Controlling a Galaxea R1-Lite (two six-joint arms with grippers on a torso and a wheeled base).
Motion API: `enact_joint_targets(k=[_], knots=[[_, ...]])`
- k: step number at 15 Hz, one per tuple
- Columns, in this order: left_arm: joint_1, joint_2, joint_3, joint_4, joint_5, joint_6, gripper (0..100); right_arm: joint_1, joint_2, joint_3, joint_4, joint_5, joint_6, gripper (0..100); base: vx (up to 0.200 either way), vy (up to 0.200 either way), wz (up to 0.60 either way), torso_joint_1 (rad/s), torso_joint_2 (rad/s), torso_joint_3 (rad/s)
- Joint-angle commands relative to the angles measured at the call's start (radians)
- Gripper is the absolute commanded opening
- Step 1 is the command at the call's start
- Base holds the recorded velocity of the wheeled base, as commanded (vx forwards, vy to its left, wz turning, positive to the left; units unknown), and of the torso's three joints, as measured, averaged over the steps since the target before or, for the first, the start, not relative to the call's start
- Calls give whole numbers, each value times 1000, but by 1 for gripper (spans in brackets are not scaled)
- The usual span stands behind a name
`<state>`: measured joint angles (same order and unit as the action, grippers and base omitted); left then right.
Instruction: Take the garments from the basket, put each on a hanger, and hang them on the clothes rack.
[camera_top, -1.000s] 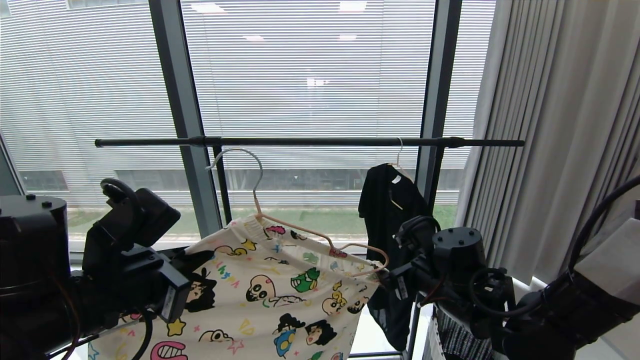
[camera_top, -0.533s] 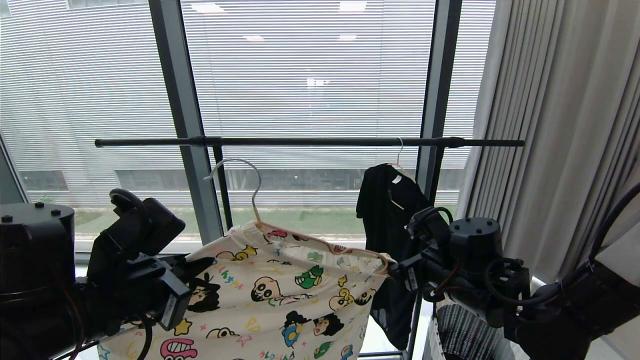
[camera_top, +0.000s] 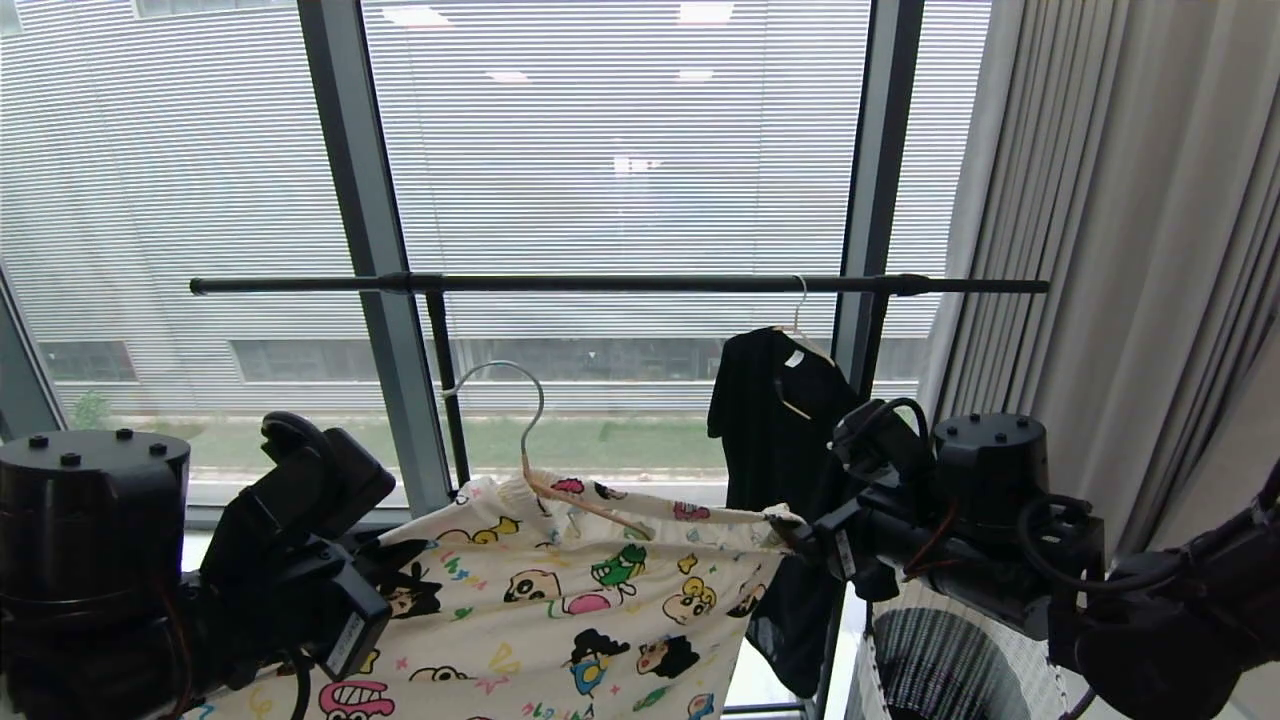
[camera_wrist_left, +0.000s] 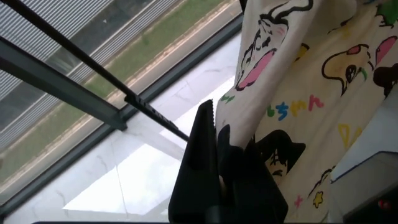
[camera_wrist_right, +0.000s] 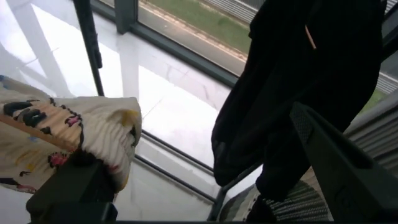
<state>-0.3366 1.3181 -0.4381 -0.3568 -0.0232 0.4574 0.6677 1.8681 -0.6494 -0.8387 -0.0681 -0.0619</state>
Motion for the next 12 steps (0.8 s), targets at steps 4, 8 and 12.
enact_joint_targets(k=[4, 8, 12], knots=[[-64, 162, -27, -47, 213, -51, 0, -17, -156, -233, 349, 195, -9, 100, 0, 0, 0, 0, 0, 0], [-128, 256, -28, -171, 261, -123, 0, 18, -205, -276, 474, 310, -3, 100, 0, 0, 0, 0, 0, 0], [-142, 306, -22, -338, 261, -158, 0, 20, -256, -276, 613, 378, -4, 100, 0, 0, 0, 0, 0, 0]])
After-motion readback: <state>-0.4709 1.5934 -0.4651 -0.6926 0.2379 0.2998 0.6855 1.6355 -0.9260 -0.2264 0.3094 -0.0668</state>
